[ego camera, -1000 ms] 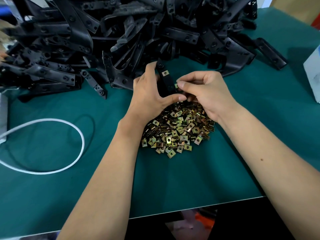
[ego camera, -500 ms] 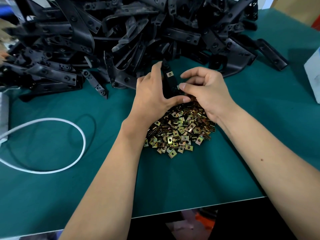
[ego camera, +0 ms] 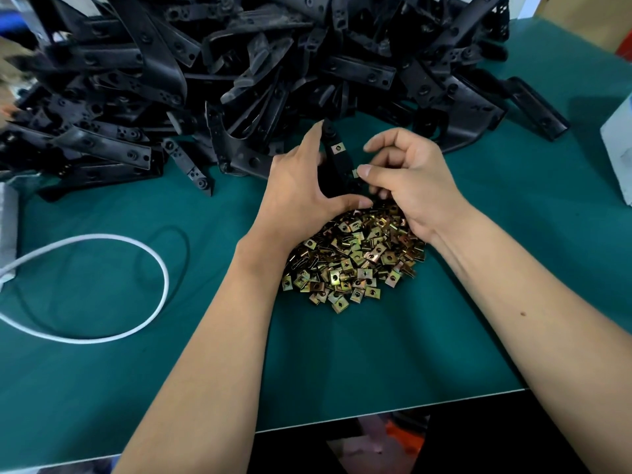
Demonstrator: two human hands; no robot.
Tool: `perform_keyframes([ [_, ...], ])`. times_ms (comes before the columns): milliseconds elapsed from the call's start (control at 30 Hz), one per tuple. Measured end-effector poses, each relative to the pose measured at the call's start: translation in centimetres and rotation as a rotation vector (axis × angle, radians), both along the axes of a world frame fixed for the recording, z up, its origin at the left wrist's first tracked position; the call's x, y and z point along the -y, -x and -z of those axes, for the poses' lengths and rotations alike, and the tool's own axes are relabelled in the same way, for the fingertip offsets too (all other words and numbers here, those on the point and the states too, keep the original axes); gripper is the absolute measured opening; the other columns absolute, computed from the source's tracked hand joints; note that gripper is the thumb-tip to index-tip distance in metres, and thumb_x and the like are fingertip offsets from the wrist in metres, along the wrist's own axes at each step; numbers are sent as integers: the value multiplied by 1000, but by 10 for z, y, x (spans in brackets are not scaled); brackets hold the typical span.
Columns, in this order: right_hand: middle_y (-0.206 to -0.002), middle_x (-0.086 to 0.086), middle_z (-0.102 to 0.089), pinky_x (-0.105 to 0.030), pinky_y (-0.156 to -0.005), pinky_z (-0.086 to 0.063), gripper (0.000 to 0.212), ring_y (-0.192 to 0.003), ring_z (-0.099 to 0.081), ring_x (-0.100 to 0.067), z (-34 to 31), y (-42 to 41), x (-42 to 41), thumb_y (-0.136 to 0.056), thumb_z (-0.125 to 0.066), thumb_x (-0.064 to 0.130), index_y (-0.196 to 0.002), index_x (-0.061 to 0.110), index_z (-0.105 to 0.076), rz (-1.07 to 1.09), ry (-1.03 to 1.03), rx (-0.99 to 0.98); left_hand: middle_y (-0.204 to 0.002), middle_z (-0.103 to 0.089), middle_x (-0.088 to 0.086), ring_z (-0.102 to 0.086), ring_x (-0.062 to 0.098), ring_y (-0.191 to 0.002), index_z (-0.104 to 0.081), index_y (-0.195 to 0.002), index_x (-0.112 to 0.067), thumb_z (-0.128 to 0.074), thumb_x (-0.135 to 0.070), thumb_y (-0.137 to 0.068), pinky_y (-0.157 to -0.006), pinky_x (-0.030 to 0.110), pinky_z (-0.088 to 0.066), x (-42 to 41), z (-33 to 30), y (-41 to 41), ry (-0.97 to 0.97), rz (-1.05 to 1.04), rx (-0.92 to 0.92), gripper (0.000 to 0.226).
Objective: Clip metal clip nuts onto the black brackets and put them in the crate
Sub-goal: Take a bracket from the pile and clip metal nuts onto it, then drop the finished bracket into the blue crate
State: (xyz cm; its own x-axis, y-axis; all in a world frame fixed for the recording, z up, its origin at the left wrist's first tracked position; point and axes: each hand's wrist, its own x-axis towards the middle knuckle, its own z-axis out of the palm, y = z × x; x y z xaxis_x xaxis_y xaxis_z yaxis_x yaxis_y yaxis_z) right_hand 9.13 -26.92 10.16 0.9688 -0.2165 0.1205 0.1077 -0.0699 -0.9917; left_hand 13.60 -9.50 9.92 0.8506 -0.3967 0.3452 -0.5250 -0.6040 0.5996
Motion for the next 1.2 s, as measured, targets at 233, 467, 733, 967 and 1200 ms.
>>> perform_keyframes([
  [233, -77, -10, -63, -19, -56, -47, 27, -58, -57, -11, 0, 1, -2, -87, -74, -4, -107, 12, -63, -49, 28, 6, -118, -71, -6, -64, 16, -117, -31, -157, -11, -90, -62, -62, -109, 46, -44, 4, -4, 3, -18, 11, 7, 123],
  [467, -79, -2, -76, -19, -60, -51, 8, -65, -64, -8, 4, -3, -8, -93, -71, 11, -100, 13, -74, 111, 34, 11, -125, -69, 7, -60, 26, -123, -32, -156, -8, -86, -67, -63, -111, 48, -43, 9, -3, 5, -43, -146, 24, 122],
  [733, -59, 10, -64, -20, -59, -46, 20, -57, -55, -1, 4, 0, -9, -98, -64, 19, -85, 14, -79, 86, 179, 30, -125, -67, 12, -58, 31, -123, -31, -157, -8, -84, -68, -64, -113, 47, -39, 10, -1, 5, -123, -246, 57, 123],
  [967, -83, 11, -74, -13, -63, -49, 15, -75, -65, 4, 2, -2, -9, -100, -64, 24, -98, 20, -79, 113, 165, 21, -123, -69, 9, -61, 29, -119, -31, -156, -7, -78, -76, -64, -110, 40, -34, 13, 0, 4, -158, -244, 97, 124],
  [1200, -91, 25, -66, -9, -83, -50, 49, -86, -66, 11, -1, 2, -15, -81, -86, 21, -127, 22, -72, 128, 524, 124, -99, -69, 8, -63, 28, -99, -33, -154, -2, -76, -34, -78, -100, 37, -34, 22, -1, 9, -287, -228, 252, 94],
])
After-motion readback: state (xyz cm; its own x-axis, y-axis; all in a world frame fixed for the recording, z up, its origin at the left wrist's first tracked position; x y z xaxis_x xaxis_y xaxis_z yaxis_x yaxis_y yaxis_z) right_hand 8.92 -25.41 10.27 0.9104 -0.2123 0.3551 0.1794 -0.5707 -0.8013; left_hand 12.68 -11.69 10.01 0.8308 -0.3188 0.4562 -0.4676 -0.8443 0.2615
